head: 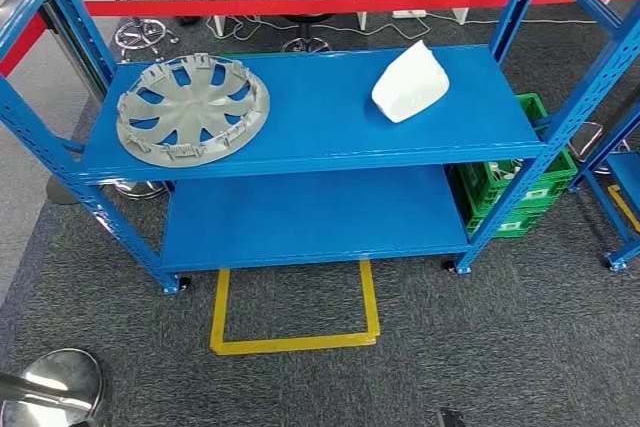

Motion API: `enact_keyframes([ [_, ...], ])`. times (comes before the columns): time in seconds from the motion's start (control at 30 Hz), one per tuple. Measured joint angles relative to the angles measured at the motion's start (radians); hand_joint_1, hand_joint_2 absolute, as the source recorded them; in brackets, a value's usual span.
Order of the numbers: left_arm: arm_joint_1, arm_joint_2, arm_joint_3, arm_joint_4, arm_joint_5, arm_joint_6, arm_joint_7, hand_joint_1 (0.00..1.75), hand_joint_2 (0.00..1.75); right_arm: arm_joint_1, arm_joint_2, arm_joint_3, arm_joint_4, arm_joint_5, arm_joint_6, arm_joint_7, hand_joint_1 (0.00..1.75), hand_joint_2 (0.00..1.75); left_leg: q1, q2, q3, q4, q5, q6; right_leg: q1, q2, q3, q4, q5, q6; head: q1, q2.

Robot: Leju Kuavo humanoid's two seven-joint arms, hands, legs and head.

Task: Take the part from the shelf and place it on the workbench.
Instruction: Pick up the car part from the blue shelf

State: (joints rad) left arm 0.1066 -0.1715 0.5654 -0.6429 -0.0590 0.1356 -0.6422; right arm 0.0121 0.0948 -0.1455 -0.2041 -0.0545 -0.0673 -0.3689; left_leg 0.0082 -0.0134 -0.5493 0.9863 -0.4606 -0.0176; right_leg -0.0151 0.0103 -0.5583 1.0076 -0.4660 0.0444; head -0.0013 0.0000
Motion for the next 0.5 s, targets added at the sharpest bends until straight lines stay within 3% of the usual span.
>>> enact_keyframes([
  [0.1,0.011,-0.014,0.028,-0.067,-0.023,-0.004,-0.001,0.0,0.0,-0.001,0.003,0.0,0.001,0.005,-0.006,0.009,0.0,1.75,0.0,0.0,0.003,-0.012,0.003,0.008,0.001,0.0,0.003,-0.006,0.001,0.006,0.0,0.0],
  [0.17,0.018,-0.03,0.05,-0.131,-0.043,-0.009,-0.002,0.0,0.87,-0.002,0.004,0.0,0.002,0.011,-0.011,0.015,0.0,1.75,0.006,0.001,0.017,-0.035,0.012,0.014,0.003,-0.001,-0.004,0.008,-0.011,0.011,0.002,0.0],
  [0.23,0.023,-0.044,0.068,-0.19,-0.058,-0.017,-0.002,0.0,1.75,-0.003,0.004,0.0,0.003,0.016,-0.015,0.021,0.0,1.75,0.01,0.003,0.028,-0.049,0.016,0.018,0.001,-0.003,-0.048,0.102,-0.061,0.017,0.007,0.0],
  [0.3,0.036,-0.057,0.08,-0.255,-0.067,-0.025,-0.003,0.0,1.75,-0.004,0.004,0.0,0.004,0.022,-0.018,0.026,0.0,1.75,0.011,0.004,0.033,-0.049,0.01,0.018,-0.002,-0.003,-0.117,0.237,-0.115,0.024,0.01,0.0],
  [0.33,0.046,-0.066,0.084,-0.293,-0.072,-0.028,-0.003,0.0,1.75,-0.004,0.005,0.001,0.005,0.026,-0.02,0.029,0.0,1.75,0.012,0.005,0.036,-0.049,0.007,0.016,-0.004,-0.003,-0.138,0.273,-0.12,0.029,0.01,0.0],
  [0.37,0.055,-0.074,0.086,-0.334,-0.075,-0.031,-0.003,0.0,1.75,-0.003,0.005,0.002,0.006,0.031,-0.022,0.031,0.0,1.75,0.014,0.004,0.041,-0.048,0.003,0.012,-0.007,-0.003,-0.138,0.269,-0.103,0.033,0.01,0.0],
  [0.43,0.071,-0.089,0.09,-0.413,-0.082,-0.036,-0.003,0.0,1.75,-0.004,0.008,0.004,0.008,0.041,-0.025,0.036,0.0,1.75,0.021,0.002,0.054,-0.043,-0.01,-0.002,-0.016,-0.005,-0.085,0.154,-0.032,0.045,0.011,0.0],
  [0.47,0.078,-0.094,0.093,-0.454,-0.085,-0.038,-0.003,0.0,1.75,-0.005,0.012,0.006,0.009,0.047,-0.027,0.039,0.0,1.75,0.022,0.001,0.057,-0.037,-0.019,-0.013,-0.019,-0.004,-0.053,0.091,-0.009,0.05,0.016,0.0],
  [0.5,0.085,-0.099,0.095,-0.498,-0.089,-0.04,-0.003,0.0,1.75,-0.006,0.016,0.009,0.01,0.054,-0.029,0.041,0.0,1.75,0.021,0.0,0.058,-0.03,-0.026,-0.022,-0.022,-0.001,-0.03,0.048,0.002,0.046,0.02,0.0],
])
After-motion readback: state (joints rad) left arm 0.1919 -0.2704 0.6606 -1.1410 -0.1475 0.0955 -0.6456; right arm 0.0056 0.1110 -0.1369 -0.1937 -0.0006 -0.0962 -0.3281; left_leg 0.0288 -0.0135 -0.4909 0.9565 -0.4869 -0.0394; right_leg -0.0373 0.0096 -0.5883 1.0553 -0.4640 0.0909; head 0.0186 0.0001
